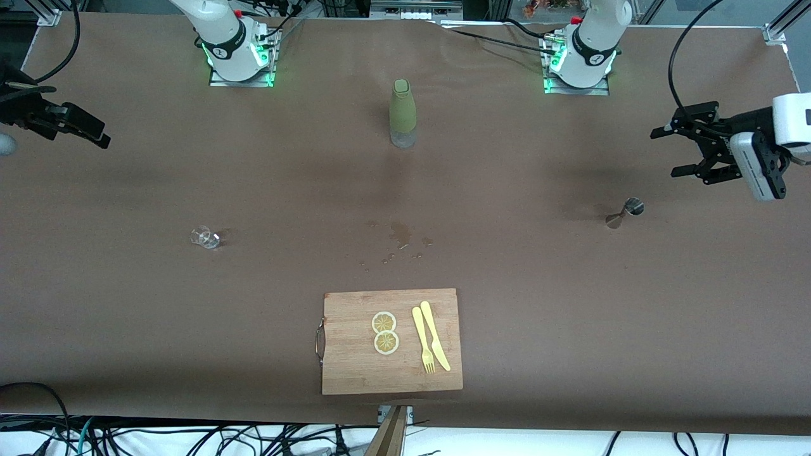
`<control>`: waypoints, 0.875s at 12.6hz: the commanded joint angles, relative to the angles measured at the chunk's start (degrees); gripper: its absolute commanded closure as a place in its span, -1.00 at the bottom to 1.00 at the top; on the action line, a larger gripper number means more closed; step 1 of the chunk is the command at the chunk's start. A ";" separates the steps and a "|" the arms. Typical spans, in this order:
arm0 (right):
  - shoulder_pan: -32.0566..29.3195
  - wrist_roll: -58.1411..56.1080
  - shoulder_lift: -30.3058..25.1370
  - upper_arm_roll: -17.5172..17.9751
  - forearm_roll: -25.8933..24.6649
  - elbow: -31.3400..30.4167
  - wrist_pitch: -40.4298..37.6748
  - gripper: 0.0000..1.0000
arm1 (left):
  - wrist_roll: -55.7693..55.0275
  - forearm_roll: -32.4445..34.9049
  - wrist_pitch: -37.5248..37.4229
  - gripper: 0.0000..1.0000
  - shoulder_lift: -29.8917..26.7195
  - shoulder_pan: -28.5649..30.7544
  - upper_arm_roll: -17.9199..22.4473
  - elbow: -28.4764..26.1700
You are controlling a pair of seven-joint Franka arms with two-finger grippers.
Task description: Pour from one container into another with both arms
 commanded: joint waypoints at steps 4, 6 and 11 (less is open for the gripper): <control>-0.07 0.17 0.89 0.17 0.01 1.48 0.28 -1.00 | -22.00 17.94 -2.37 -1.00 -1.13 0.04 -10.66 8.29; -0.07 0.17 0.89 0.17 0.01 1.48 0.28 -1.00 | -28.07 20.79 -3.86 -1.00 -1.14 0.12 -12.26 9.18; -0.07 0.17 0.89 0.17 -0.08 1.48 0.20 -1.00 | -34.66 26.76 -5.97 -1.00 -1.14 -4.34 -10.52 9.97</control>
